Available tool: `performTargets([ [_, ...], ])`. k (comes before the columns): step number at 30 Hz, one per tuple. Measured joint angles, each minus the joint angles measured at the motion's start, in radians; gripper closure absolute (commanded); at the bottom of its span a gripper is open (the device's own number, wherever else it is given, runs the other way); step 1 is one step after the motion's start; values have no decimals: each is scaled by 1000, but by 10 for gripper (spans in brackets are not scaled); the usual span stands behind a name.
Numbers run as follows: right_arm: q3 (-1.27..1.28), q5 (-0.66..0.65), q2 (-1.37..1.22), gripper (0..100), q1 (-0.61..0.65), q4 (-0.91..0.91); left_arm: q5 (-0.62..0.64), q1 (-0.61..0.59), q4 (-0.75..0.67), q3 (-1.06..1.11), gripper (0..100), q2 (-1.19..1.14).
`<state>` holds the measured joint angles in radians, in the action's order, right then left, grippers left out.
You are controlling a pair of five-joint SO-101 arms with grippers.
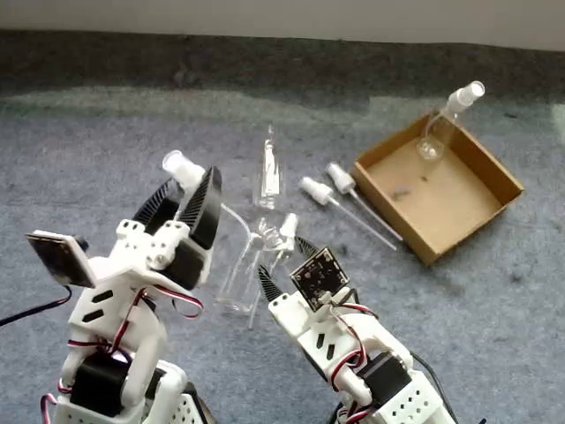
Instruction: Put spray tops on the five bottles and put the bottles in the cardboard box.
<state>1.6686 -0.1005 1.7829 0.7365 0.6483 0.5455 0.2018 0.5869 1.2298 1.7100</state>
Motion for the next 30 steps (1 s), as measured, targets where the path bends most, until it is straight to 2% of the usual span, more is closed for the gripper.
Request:
performTargets([
  [12,0,0,0,792,0,0,34,-135,0,-78,938,9],
  [20,0,0,0,792,0,0,34,-138,-38,-135,938,-17],
  [30,0,0,0,792,0,0,34,11,-46,-288,938,-365],
])
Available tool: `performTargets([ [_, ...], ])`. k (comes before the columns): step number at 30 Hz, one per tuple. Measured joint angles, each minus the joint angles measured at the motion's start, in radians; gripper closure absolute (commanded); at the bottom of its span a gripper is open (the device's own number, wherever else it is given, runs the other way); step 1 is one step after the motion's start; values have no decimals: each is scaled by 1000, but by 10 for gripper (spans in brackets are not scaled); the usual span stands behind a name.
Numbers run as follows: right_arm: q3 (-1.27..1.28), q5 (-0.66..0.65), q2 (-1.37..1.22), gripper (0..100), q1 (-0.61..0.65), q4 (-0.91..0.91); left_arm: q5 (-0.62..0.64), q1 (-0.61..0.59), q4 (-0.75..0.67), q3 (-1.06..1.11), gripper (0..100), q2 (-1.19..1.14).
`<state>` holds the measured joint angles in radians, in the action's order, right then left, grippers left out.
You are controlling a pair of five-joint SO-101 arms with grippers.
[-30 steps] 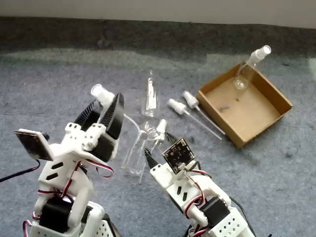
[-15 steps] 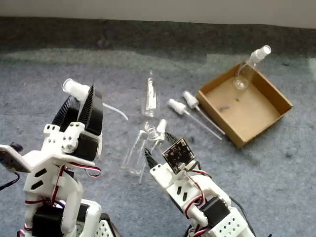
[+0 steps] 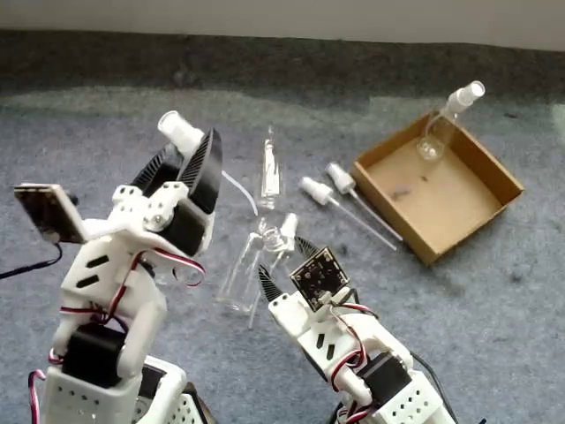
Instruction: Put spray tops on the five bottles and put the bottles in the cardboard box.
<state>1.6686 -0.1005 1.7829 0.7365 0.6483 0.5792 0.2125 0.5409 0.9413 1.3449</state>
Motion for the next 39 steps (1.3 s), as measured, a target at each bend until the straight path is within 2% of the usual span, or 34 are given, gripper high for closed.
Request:
performTargets([
  [6,0,0,0,792,-46,-61,0,18,-6,-3,938,-38],
  [13,0,0,0,792,-117,-95,0,26,-132,-3,938,-38],
  [18,0,40,0,792,-117,-104,-2,115,-147,-3,938,-38],
  [25,0,98,0,792,-117,-121,-141,276,-149,-92,938,-43],
  [30,0,109,0,792,-112,-133,-152,275,-149,-95,938,-55],
  [36,0,109,0,792,-83,-318,-153,275,-149,-95,938,-55],
  [39,0,109,0,792,-78,-348,-153,278,-149,-95,938,-55],
])
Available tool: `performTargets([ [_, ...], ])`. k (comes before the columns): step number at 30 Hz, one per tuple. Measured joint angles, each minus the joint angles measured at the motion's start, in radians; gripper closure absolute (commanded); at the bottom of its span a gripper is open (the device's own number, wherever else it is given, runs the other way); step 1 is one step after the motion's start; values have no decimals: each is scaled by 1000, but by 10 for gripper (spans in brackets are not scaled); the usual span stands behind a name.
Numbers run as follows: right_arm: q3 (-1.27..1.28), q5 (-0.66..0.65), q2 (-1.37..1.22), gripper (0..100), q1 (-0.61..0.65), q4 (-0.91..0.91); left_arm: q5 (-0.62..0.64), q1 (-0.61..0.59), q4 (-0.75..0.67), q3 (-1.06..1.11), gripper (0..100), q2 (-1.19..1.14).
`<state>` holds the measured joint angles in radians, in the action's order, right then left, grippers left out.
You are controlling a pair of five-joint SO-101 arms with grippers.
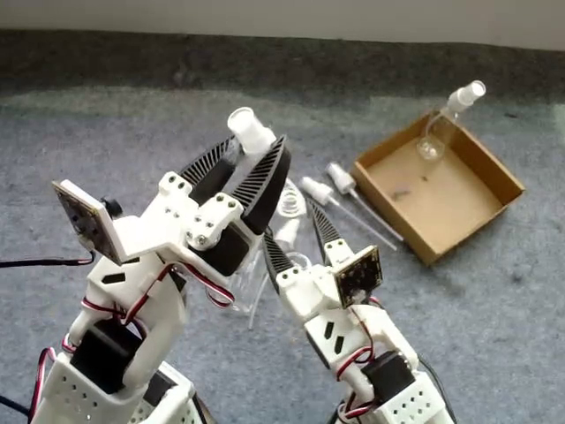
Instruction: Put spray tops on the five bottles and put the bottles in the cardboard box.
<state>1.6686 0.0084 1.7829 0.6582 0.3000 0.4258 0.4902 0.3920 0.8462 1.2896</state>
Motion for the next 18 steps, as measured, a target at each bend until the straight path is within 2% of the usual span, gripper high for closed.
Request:
performTargets([
  [10,0,0,0,792,0,-6,-3,2,0,0,938,0],
  [15,0,0,0,792,0,-6,0,-75,0,-18,938,0],
  [18,0,0,0,792,0,-6,0,-81,0,-31,938,2],
])
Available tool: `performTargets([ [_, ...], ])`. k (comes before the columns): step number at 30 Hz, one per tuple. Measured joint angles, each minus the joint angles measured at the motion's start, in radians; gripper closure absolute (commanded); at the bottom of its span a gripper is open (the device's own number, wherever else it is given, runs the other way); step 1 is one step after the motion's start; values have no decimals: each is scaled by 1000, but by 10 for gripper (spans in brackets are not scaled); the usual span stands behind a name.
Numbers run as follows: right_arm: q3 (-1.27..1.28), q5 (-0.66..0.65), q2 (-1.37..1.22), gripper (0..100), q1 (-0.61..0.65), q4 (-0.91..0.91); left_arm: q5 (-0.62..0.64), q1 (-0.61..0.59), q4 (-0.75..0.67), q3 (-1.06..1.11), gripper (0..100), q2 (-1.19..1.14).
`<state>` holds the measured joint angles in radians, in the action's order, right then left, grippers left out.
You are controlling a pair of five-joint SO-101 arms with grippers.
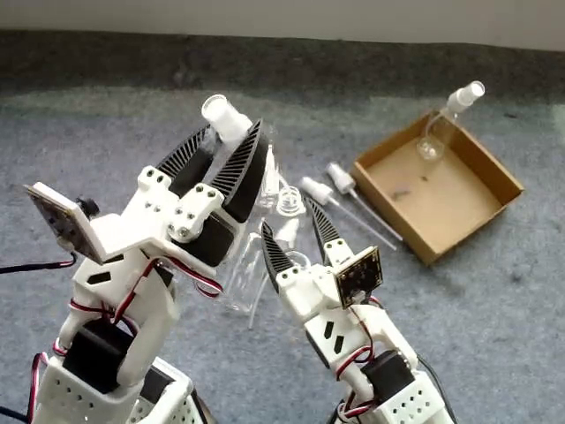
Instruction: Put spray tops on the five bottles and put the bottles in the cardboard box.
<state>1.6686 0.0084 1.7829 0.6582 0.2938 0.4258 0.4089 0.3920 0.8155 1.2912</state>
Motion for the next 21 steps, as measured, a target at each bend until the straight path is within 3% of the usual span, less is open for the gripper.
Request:
performTargets([
  [21,0,0,0,792,0,8,-3,-44,-140,40,938,-2],
])
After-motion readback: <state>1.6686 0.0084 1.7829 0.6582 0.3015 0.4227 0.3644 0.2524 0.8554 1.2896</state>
